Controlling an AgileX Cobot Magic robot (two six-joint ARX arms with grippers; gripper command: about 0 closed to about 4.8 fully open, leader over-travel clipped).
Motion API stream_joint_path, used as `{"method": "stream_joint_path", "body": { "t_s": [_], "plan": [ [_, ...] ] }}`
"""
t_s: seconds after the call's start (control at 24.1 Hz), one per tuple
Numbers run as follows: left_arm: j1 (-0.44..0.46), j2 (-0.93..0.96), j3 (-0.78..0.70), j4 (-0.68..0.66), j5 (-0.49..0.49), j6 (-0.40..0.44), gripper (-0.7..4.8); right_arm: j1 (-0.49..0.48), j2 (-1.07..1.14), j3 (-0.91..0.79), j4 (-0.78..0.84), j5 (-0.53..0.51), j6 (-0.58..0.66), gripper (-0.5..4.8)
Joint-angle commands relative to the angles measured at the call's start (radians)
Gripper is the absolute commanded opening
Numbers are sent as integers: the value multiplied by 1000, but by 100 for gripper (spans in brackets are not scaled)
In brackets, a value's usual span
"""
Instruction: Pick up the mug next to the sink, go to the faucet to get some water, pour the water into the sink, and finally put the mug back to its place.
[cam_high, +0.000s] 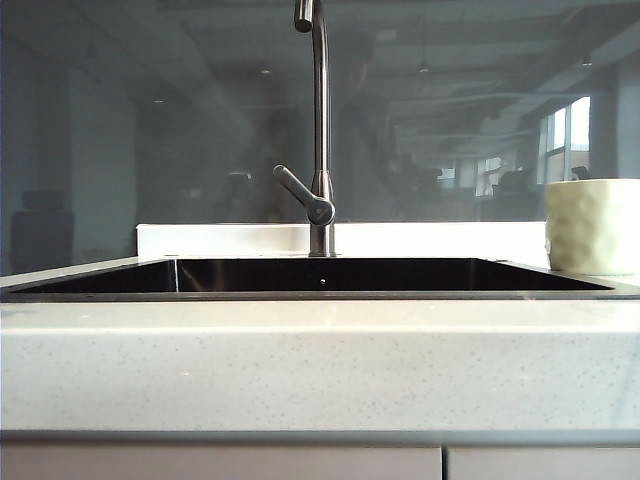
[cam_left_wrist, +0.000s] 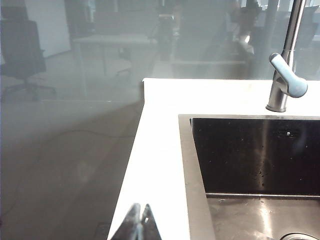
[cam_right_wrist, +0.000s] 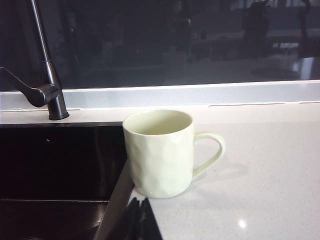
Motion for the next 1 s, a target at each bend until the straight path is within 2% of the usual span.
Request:
{"method": "stream_joint_path", "body": {
  "t_s": [0.04, 0.21, 0.29, 0.37, 0.42, 0.5, 0.58, 0.71, 0.83, 1.0],
  "plan": [
    [2, 0, 3, 6, 1, -3, -3, -1, -2, -4, 18, 3, -2, -5],
    [2, 0, 3, 6, 1, -3, -3, -1, -2, -4, 19, 3, 5, -6],
    [2, 0, 3, 19, 1, -3, -2, -1, -2, -3, 42, 5, 74, -6],
    [2, 0, 3, 85, 1, -10, -5, -3, -2, 0, 85, 18, 157, -6],
    [2, 0, 3, 169, 0, -57, -5, -2, -2, 7, 101, 33, 167, -6],
    [2, 0, 7, 289, -3, -98, -5, -3, 10, 44, 101, 73, 167, -6],
    [2, 11, 38, 282, -3, -97, -5, -3, 57, 108, 101, 143, 157, -6],
    [2, 114, 72, 329, 5, -109, -5, -4, 244, 190, 185, 159, 103, -5],
    [2, 308, 95, 515, 58, -149, -5, -5, 538, 250, 336, 102, 19, 3],
    [2, 613, 138, 702, 90, -149, -5, -6, 895, 289, 587, 96, -50, 95]
  ]
}}
